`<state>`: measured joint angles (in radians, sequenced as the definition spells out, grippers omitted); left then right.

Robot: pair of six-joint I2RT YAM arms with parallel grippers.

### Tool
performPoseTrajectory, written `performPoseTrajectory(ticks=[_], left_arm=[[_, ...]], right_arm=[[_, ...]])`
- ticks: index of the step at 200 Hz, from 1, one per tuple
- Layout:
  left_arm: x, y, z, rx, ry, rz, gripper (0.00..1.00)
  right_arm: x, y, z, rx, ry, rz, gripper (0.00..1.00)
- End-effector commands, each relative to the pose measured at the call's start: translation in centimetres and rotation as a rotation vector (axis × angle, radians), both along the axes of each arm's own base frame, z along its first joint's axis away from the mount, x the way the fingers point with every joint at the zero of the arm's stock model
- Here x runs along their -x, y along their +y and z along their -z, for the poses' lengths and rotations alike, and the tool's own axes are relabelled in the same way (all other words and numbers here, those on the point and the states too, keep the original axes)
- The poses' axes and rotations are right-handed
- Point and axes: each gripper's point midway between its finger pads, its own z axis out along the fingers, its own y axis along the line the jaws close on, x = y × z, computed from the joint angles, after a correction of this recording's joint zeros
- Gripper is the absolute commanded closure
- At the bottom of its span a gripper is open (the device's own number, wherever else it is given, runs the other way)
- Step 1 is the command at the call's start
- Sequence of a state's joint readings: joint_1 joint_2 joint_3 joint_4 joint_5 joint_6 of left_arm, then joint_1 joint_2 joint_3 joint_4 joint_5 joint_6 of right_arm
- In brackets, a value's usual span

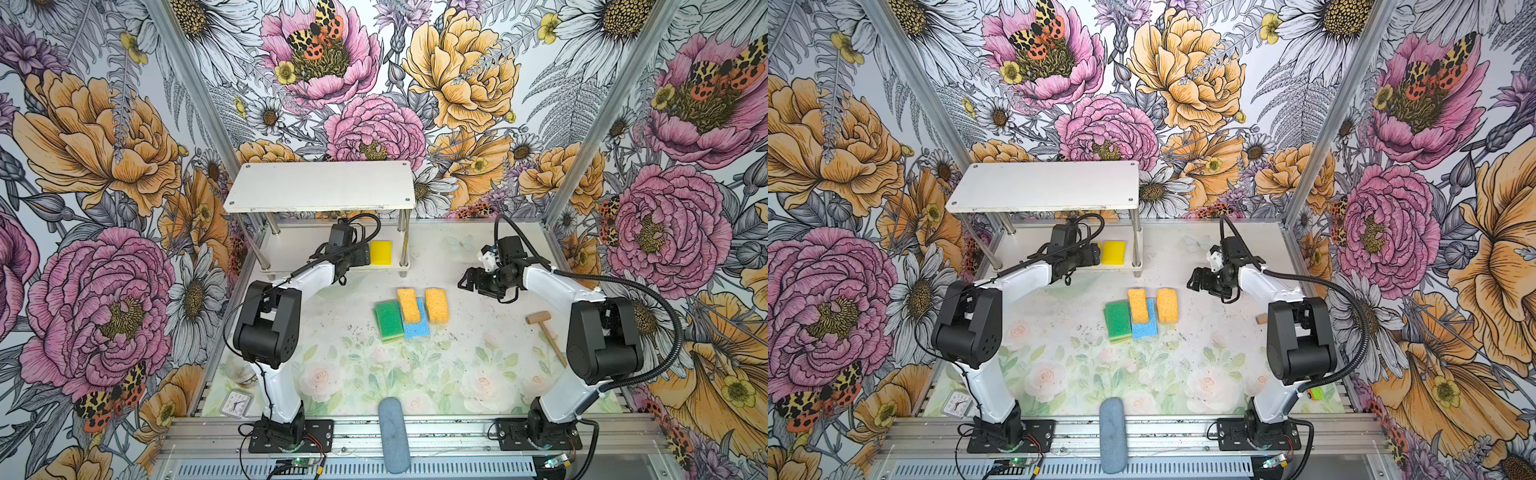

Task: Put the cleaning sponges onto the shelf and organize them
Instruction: 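Open the left gripper to release the yellow sponge on the shelf, then withdraw the left gripper from the shelf toward the sponge cluster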

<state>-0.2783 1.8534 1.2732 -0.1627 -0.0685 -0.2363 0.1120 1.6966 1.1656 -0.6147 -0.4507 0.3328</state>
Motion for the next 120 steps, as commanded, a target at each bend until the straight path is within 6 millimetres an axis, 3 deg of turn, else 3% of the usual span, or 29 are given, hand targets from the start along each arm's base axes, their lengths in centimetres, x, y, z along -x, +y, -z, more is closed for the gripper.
performPoseTrajectory(ticks=[1, 64, 120], left_arm=[[0.3, 0.0, -3.1, 0.044, -0.066, 0.002, 0.13], [3.6, -0.9, -5.4, 0.029, -0.114, 0.010, 0.10], [8.0, -3.2, -6.4, 0.021, -0.118, 0.048, 0.01]], right_arm=[[-0.6, 0.5, -0.4, -0.019, -0.022, -0.010, 0.16], [-0.7, 0.6, -0.8, -0.026, -0.030, -0.014, 0.17], [-0.7, 0.7, -0.7, -0.032, -0.026, -0.016, 0.17]])
